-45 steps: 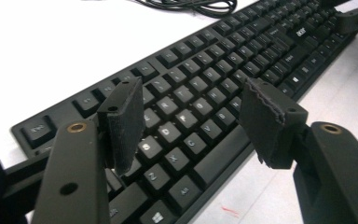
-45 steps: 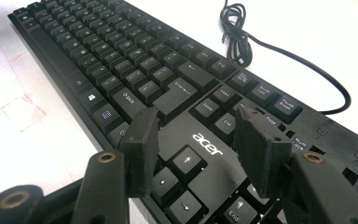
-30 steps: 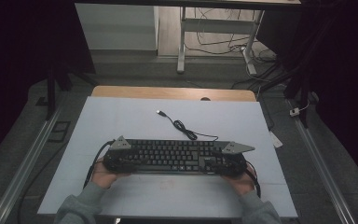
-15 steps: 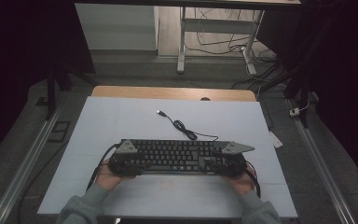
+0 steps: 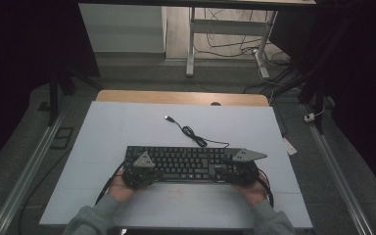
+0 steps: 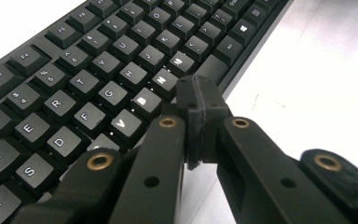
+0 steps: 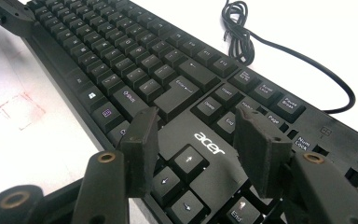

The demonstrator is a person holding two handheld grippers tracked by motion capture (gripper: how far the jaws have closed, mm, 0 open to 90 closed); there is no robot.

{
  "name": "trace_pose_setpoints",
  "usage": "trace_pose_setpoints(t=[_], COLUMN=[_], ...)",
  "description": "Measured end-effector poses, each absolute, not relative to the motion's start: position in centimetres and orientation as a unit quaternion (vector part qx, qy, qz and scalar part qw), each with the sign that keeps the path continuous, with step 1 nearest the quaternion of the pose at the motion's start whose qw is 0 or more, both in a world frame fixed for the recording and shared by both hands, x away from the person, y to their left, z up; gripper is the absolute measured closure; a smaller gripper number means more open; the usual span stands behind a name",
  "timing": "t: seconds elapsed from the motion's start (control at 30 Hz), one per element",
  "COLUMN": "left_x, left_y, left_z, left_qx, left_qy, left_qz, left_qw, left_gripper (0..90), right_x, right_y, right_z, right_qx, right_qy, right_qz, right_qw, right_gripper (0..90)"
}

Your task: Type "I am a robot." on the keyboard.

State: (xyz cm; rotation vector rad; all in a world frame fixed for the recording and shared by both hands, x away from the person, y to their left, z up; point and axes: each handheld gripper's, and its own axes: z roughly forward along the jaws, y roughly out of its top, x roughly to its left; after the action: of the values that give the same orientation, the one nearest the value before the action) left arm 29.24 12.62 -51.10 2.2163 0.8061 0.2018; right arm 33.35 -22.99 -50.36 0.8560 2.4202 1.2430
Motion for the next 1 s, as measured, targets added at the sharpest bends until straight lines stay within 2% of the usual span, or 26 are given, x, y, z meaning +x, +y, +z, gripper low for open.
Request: trace_pose_setpoints(t=[0.67, 0.83, 1.0], left_x=[29.7, 29.6, 29.4], left_y=[12.0, 12.1, 13.0], left_z=[-52.3, -52.2, -51.1], left_qx=[0.873, 0.872, 0.854], left_qy=[0.325, 0.325, 0.333], left_qz=[0.097, 0.101, 0.108], left_qw=[0.349, 0.352, 0.386], left_gripper=[88.3, 88.4, 88.3], right_x=[33.3, 33.3, 33.3], right_y=[-23.0, -23.0, -23.0], right_z=[-50.4, -50.4, -50.3], right_qx=[0.298, 0.298, 0.297], right_qy=[0.840, 0.840, 0.840], right_qz=[0.429, 0.429, 0.431], right_qw=[0.145, 0.146, 0.146], right_gripper=[49.8, 49.9, 49.9])
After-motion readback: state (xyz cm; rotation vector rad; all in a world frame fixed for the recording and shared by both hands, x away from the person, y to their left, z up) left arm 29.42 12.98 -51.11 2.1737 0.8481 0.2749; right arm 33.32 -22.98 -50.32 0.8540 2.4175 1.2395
